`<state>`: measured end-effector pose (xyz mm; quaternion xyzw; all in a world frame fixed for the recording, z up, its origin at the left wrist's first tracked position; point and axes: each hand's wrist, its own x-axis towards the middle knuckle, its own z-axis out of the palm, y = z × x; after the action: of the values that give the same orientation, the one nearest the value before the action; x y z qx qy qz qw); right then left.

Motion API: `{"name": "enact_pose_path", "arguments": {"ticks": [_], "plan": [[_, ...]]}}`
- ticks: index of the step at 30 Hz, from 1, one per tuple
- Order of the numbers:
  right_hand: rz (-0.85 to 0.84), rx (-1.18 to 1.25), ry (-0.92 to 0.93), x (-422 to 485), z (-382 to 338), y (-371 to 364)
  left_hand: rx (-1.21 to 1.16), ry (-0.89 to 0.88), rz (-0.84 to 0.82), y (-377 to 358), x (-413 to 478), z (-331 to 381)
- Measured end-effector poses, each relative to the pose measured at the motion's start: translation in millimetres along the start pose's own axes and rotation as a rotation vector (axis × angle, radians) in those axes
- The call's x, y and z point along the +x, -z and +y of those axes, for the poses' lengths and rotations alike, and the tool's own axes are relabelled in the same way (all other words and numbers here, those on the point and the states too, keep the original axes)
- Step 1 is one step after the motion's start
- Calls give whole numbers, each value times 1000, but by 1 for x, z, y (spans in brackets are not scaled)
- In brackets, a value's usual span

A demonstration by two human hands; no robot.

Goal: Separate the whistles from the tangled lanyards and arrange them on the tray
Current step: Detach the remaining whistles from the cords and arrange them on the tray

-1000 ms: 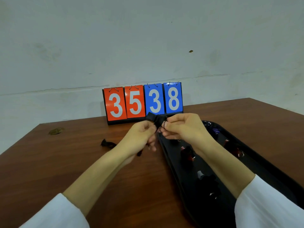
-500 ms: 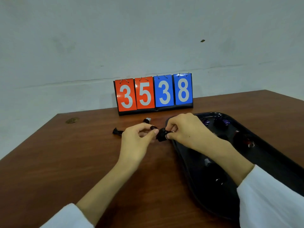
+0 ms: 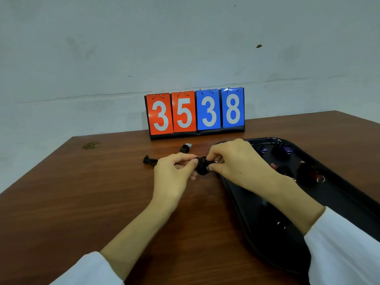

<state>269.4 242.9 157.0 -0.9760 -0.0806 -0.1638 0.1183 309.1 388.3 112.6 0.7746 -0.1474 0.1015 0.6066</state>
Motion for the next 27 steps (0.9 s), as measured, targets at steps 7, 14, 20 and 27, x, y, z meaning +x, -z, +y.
{"name": "enact_pose_path", "arguments": {"ticks": [7,14,20,27], "plan": [[-9,-35,0,1,1,-5,203,-177,-30,-2,-6,2],[-4,-28,-39,2,4,-8,227,-189,-68,-3,-5,-2],[22,8,-66,3,-1,-11,71,-106,98,1,-6,4],[45,8,-45,1,-4,-12,104,-58,31,2,-6,9]]}}
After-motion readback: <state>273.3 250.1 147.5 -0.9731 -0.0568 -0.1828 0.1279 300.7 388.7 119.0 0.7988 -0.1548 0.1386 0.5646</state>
